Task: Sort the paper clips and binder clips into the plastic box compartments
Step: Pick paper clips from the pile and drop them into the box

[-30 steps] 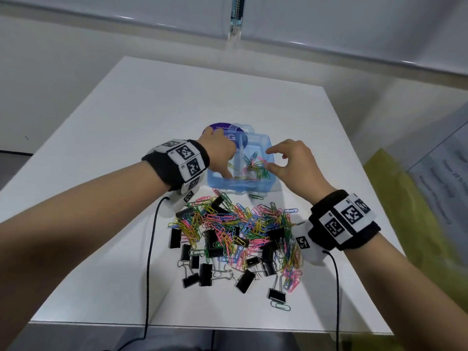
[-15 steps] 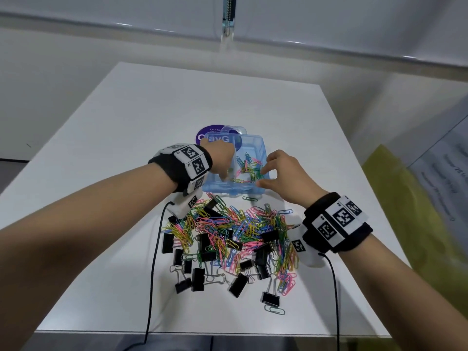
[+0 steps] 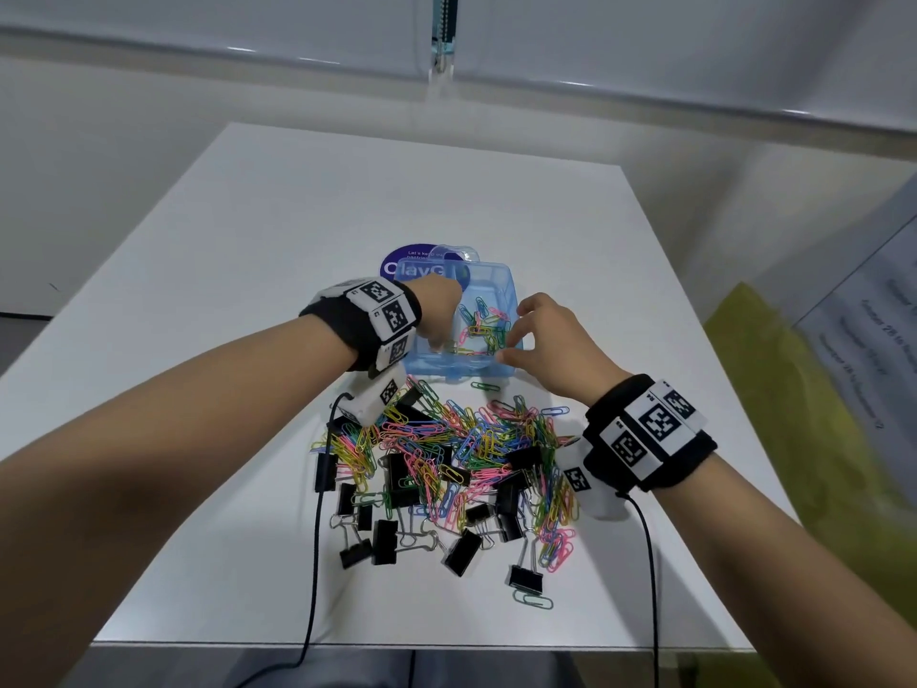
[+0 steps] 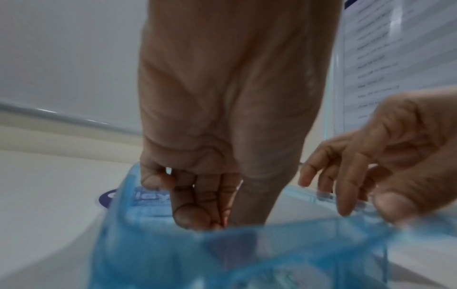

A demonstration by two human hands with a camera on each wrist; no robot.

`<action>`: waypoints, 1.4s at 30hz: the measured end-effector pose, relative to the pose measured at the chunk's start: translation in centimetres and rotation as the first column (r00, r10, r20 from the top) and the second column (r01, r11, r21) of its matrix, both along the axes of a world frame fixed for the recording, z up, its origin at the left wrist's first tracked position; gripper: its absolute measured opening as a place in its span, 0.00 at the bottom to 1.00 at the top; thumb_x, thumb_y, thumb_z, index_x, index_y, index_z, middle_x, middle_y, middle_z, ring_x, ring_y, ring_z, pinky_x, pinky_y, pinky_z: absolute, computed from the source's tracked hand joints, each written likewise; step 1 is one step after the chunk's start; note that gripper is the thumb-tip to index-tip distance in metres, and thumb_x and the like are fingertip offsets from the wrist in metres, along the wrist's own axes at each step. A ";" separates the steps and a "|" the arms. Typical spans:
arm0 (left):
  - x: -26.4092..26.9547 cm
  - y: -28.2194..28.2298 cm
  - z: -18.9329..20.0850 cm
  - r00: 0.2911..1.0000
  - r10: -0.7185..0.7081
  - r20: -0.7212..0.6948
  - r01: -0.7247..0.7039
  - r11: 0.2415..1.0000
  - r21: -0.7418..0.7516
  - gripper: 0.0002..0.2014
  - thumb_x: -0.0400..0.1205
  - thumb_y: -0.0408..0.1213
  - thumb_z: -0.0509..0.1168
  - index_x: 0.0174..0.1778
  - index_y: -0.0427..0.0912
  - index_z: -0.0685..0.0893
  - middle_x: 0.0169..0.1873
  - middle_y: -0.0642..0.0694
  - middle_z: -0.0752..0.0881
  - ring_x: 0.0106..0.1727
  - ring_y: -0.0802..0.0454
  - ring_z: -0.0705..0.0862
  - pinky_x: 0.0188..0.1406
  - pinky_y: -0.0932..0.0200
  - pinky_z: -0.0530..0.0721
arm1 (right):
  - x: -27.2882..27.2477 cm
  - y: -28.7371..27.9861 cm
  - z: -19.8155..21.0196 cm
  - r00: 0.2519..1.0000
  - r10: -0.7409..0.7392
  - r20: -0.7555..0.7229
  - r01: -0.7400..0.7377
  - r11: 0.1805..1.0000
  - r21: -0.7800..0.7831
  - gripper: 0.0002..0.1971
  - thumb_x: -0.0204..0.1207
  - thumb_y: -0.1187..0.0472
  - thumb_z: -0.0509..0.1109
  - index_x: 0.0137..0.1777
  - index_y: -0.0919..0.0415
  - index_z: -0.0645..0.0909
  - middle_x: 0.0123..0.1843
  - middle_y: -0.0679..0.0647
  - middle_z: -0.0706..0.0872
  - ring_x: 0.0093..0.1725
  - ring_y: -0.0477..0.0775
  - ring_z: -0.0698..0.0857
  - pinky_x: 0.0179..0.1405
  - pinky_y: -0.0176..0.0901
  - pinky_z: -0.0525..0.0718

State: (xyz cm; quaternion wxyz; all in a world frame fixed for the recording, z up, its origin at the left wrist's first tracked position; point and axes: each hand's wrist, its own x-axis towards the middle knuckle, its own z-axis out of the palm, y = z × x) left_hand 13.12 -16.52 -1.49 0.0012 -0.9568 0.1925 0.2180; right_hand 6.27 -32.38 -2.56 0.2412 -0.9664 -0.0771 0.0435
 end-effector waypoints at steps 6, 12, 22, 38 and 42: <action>1.3 1.6 1.6 0.997 0.067 -0.047 -0.073 0.984 -0.159 0.08 0.70 0.34 0.76 0.34 0.34 0.85 0.43 0.41 0.89 0.45 0.45 0.84 0.44 0.54 0.80 | 0.0 0.1 -0.1 1.000 0.006 -0.002 -0.006 1.000 -0.001 0.11 0.74 0.59 0.73 0.47 0.68 0.87 0.66 0.61 0.75 0.62 0.60 0.78 0.54 0.43 0.72; 1.3 -0.5 4.2 0.994 0.092 -0.061 -0.110 0.846 -0.521 0.10 0.71 0.35 0.77 0.44 0.36 0.87 0.29 0.51 0.83 0.33 0.54 0.80 0.36 0.61 0.79 | 0.0 0.2 0.0 1.000 0.017 0.010 -0.017 1.000 -0.013 0.10 0.73 0.59 0.74 0.45 0.68 0.88 0.65 0.63 0.75 0.61 0.62 0.79 0.57 0.48 0.75; 0.3 2.4 1.4 1.000 -0.014 0.025 0.014 1.000 -0.002 0.06 0.75 0.31 0.68 0.46 0.38 0.88 0.46 0.43 0.88 0.48 0.46 0.84 0.49 0.53 0.82 | -0.1 0.1 -0.2 1.000 0.022 0.006 -0.022 1.000 -0.003 0.09 0.74 0.59 0.73 0.45 0.65 0.88 0.66 0.62 0.75 0.63 0.59 0.77 0.53 0.42 0.71; -1.4 0.4 0.6 1.000 0.011 -0.009 -0.011 1.000 -0.017 0.19 0.75 0.32 0.71 0.24 0.40 0.67 0.40 0.31 0.85 0.40 0.43 0.78 0.54 0.42 0.83 | -0.1 0.6 -0.1 1.000 0.021 0.011 -0.020 0.998 -0.058 0.11 0.74 0.58 0.73 0.46 0.67 0.88 0.65 0.63 0.75 0.63 0.62 0.77 0.56 0.47 0.74; -1.8 0.8 1.6 0.998 0.051 -0.031 -0.052 0.998 -0.040 0.17 0.77 0.31 0.69 0.54 0.19 0.80 0.57 0.25 0.83 0.57 0.30 0.83 0.62 0.40 0.80 | 0.0 0.6 -0.1 1.000 0.026 0.016 -0.025 0.998 -0.060 0.11 0.74 0.59 0.72 0.46 0.68 0.88 0.65 0.63 0.75 0.63 0.62 0.77 0.55 0.47 0.75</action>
